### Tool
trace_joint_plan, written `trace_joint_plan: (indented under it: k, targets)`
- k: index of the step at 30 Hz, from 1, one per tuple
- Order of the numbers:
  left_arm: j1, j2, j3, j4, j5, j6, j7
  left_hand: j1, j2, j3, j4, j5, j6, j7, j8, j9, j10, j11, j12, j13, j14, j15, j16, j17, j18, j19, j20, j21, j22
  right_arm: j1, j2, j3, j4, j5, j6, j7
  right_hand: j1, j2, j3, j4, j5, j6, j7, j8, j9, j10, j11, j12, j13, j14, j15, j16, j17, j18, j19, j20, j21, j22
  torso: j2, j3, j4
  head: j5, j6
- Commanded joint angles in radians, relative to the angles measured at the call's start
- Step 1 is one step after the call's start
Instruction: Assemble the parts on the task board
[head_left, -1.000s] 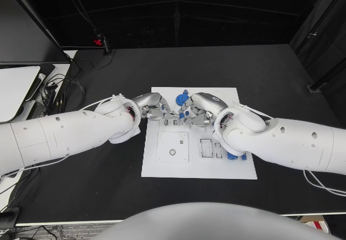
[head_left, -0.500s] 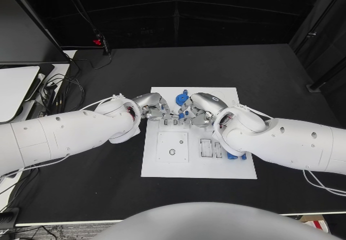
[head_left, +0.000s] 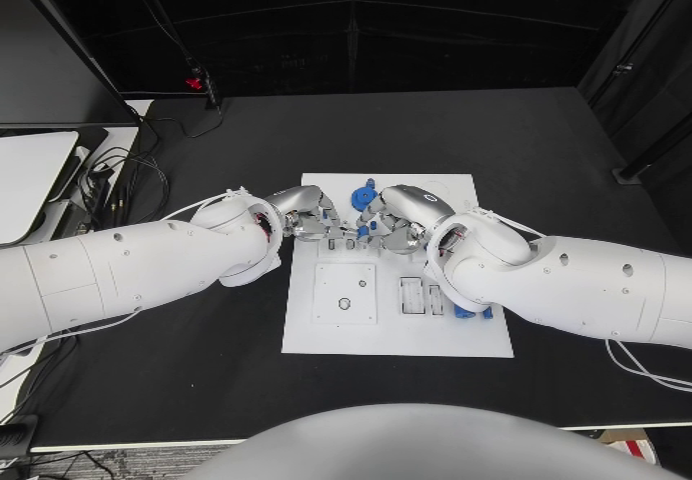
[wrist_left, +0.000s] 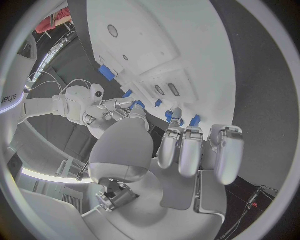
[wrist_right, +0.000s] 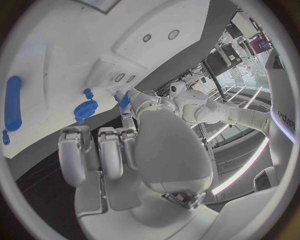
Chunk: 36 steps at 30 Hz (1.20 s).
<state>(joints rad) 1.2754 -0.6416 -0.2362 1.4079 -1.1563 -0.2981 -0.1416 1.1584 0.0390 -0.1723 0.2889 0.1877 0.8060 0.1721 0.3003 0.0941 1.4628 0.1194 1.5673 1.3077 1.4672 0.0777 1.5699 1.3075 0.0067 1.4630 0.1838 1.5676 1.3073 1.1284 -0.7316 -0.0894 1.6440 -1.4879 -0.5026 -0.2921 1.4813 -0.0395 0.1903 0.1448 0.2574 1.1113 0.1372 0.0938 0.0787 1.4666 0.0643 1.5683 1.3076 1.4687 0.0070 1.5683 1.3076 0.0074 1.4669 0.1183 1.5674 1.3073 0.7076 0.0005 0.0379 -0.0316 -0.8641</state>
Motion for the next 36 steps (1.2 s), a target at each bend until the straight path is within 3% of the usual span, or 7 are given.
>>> trace_joint_plan:
  k: [1, 36]
  targets:
    - [0.0, 0.004, 0.0, -0.003, -0.003, 0.018, -0.022, 0.015, 0.0, 0.006, 0.0, 0.006, 0.0, 0.001, -0.004, 0.002, 0.108, -0.006, 0.003, 0.263, 0.104, -0.007, 0.001, 0.263, -0.007, 0.108, 0.001, 0.003, 0.263, 0.002, 0.003, 0.001, 0.006, -0.008, -0.012, 0.008, -0.001, 0.006, 0.003, 0.0, 0.003, 0.021, -0.013, 0.006, 0.005, 0.104, -0.006, 0.003, 0.263, 0.102, -0.006, 0.002, 0.263, -0.007, 0.104, -0.006, 0.003, 0.263, 0.0, 0.0002, 0.0011, 0.0, -0.001]
    - [-0.001, 0.015, 0.0, -0.012, -0.003, 0.03, -0.031, 0.027, 0.006, 0.008, 0.0, 0.01, -0.003, 0.001, -0.006, 0.001, 0.108, -0.005, 0.003, 0.263, 0.104, -0.007, 0.001, 0.263, -0.007, 0.108, 0.001, 0.003, 0.263, 0.002, 0.009, 0.001, 0.005, -0.009, 0.007, -0.005, -0.001, 0.006, 0.004, -0.001, 0.002, 0.021, -0.012, 0.005, 0.005, 0.104, -0.005, 0.003, 0.263, 0.102, -0.006, 0.002, 0.263, -0.007, 0.104, -0.006, 0.003, 0.263, 0.0, -0.0004, 0.0002, 0.001, -0.003]
